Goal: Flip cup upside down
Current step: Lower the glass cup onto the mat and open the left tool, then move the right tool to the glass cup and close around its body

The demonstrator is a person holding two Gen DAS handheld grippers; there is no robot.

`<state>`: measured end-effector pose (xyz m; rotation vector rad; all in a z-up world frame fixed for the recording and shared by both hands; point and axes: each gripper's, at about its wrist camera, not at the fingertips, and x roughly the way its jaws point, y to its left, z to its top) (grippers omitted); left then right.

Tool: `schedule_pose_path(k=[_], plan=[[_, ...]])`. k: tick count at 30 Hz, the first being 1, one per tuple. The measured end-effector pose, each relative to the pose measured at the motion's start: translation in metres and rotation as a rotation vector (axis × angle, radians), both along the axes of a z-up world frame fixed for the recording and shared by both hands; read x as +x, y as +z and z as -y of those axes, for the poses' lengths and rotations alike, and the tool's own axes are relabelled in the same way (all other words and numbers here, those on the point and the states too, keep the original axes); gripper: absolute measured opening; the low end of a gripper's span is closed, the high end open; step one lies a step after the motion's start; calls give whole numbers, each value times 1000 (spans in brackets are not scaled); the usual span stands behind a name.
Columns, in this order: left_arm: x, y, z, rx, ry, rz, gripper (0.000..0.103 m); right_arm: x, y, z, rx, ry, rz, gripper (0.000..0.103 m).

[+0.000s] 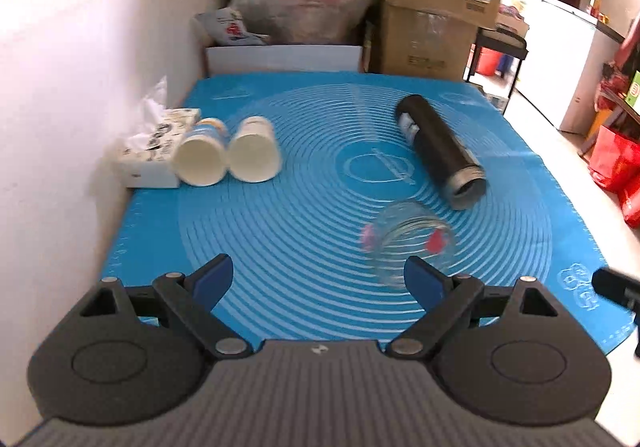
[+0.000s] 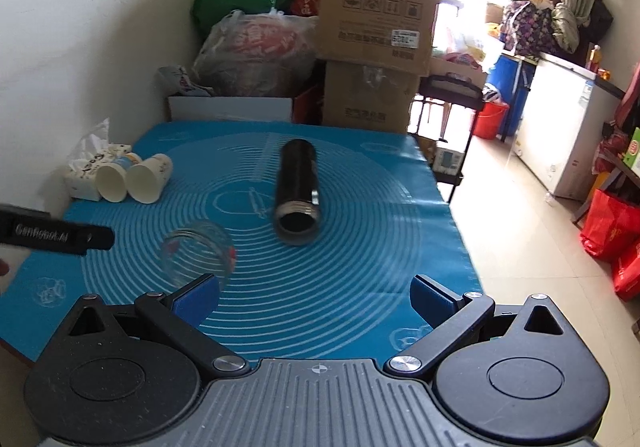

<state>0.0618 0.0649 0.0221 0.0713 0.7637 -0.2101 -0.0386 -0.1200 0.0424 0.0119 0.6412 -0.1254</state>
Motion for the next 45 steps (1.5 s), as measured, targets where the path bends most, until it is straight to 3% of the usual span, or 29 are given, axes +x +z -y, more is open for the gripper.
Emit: schedule_pose_path(k=[10, 18, 24, 31, 36, 40, 42, 45], plan=[[16, -35, -50, 0, 38, -21, 92, 66, -3, -30, 37, 78, -113, 102], [39, -64, -72, 5, 75, -26, 92, 154, -22, -35, 94, 129, -327, 97], [55, -77, -76, 47, 84, -5, 92, 214, -44, -30, 195, 123, -473, 95], [71, -85, -75, 12, 80, -11, 92, 262, -76, -22, 375, 112, -613, 93], [76, -90, -73, -7, 77, -23, 92, 273, -111, -15, 536, 99, -706, 96], [77, -93, -70, -7, 75, -34, 92, 271, -109, -21, 539, 137, -702, 86], [77, -94, -68, -10, 75, -40, 92, 269, -109, -24, 560, 153, -697, 73], [76, -95, -67, -10, 76, -46, 92, 264, -104, -35, 500, 183, -675, 73]])
